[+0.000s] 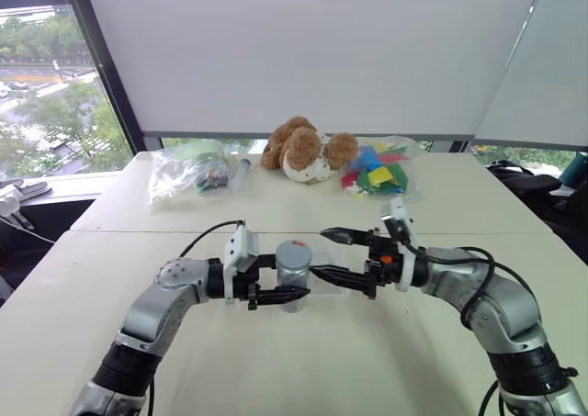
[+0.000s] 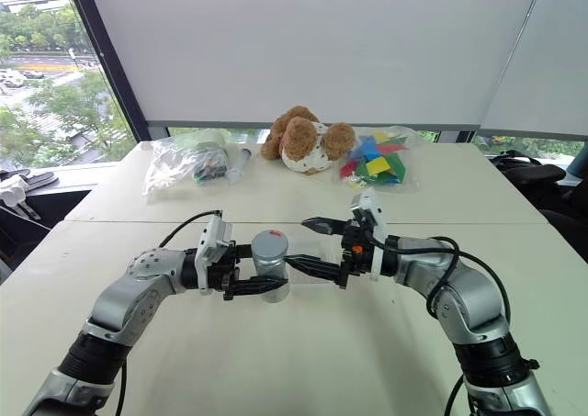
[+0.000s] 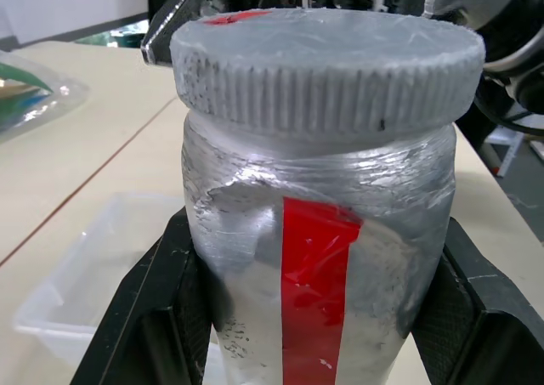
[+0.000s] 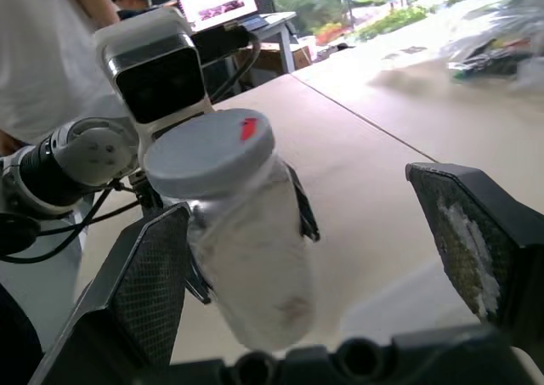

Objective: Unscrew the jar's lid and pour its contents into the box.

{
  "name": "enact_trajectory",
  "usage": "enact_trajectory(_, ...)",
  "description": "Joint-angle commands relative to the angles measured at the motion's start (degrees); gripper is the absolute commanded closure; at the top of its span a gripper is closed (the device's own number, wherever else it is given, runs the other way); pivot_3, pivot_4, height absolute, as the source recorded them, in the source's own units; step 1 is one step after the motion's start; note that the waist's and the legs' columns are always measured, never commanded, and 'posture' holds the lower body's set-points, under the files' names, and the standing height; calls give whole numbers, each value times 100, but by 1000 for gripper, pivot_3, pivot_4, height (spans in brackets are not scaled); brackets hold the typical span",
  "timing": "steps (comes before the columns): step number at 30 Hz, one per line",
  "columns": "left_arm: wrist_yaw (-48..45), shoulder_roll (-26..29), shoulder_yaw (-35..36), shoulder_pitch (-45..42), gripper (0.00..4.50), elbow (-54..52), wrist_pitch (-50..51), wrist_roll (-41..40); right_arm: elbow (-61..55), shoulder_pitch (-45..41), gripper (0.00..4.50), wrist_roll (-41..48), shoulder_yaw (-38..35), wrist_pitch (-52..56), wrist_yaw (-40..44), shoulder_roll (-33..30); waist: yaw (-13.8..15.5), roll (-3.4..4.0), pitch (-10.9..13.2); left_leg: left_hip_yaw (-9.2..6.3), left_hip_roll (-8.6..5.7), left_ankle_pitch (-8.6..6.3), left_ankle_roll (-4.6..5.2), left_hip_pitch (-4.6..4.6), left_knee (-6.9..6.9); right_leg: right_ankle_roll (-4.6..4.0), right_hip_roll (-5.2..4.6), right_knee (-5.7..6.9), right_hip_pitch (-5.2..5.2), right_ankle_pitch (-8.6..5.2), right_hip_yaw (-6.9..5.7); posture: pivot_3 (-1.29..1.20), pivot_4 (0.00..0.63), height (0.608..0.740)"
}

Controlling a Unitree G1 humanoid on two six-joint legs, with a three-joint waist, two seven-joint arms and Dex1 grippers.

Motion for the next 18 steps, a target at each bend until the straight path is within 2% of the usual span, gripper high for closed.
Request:
enact_trajectory(1,-31,13,122,-112,2119,-66,-124,-63,-285,50,68,267,-287,-107,259,-166,-6,0,0,0,0,0,0,0,0,0,1,0,0,0,0,0,150,740)
enact_trajectory(6,-33,37,127,-80,2119,-102,-113,-63,-600,-289,68,645,-303,90,106,-15,-23,0,0,0,1,0,0,1,0,0,1,0,0,0,0,0,150,740)
enact_trajectory(13,-1,-51,39,-129,2119,-48,-157,-17,-353,-1168,68,1,551,219,-680,640,-100,0,0,-3,2,0,0,3,0,1,2,4,1,0,0,0,150,740)
enact_trajectory(18,-4,-88,24,-153,2119,-30,-154,-15,41,-1440,68,-396,913,158,-685,840,-85,0,0,-3,0,0,0,2,0,1,0,4,1,1,0,0,150,740)
